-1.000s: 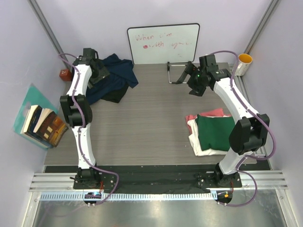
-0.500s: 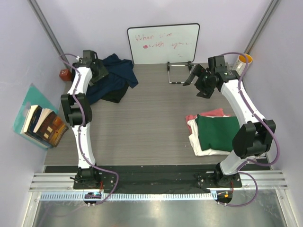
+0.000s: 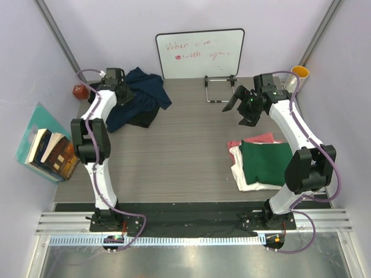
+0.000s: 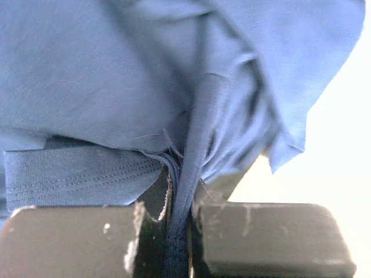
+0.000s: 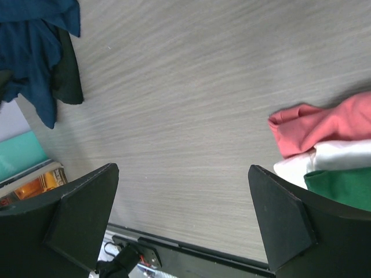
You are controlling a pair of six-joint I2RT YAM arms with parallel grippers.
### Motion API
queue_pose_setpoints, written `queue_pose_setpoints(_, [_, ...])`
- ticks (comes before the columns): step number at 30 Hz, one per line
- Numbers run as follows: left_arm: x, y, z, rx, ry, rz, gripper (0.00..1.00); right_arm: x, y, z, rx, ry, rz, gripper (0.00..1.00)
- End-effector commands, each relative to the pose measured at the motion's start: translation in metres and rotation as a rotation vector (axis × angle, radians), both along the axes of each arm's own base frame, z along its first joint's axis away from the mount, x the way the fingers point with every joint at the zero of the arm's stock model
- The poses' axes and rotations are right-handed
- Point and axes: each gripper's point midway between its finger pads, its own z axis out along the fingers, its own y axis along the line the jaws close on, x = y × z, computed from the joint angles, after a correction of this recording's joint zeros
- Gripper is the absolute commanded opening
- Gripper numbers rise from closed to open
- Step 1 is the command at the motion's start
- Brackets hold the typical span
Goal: Fold and stack the t-shirts
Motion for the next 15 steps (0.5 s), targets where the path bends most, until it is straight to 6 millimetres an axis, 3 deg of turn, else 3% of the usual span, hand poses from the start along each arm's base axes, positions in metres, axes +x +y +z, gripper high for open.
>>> queue_pose_setpoints(1, [-0.005,-0.030,0.146,-0.007,-0.310,-0.065,0.00,-0.004,0.012,0.006,0.076,-0.021,0.022,1.00])
queue_pose_setpoints(9, [-0.034,-0.014,0.244,0.111,-0.489,0.016,0.00,-0.004,0.035,-0.008,0.145,0.008,0.062,0.99])
queue_pose_setpoints(10, [-0.036,-0.011,0.269,0.121,-0.529,0.023,0.00,-0.004,0.041,-0.007,0.147,0.003,0.077,1.00])
queue_pose_setpoints(13, [-0.036,0.002,0.317,0.179,-0.601,0.066,0.00,-0.008,0.054,-0.008,0.162,0.009,0.114,0.99])
queue_pose_setpoints(15, [-0.034,0.016,0.333,0.216,-0.613,0.110,0.00,-0.009,0.060,-0.008,0.165,0.010,0.131,0.99])
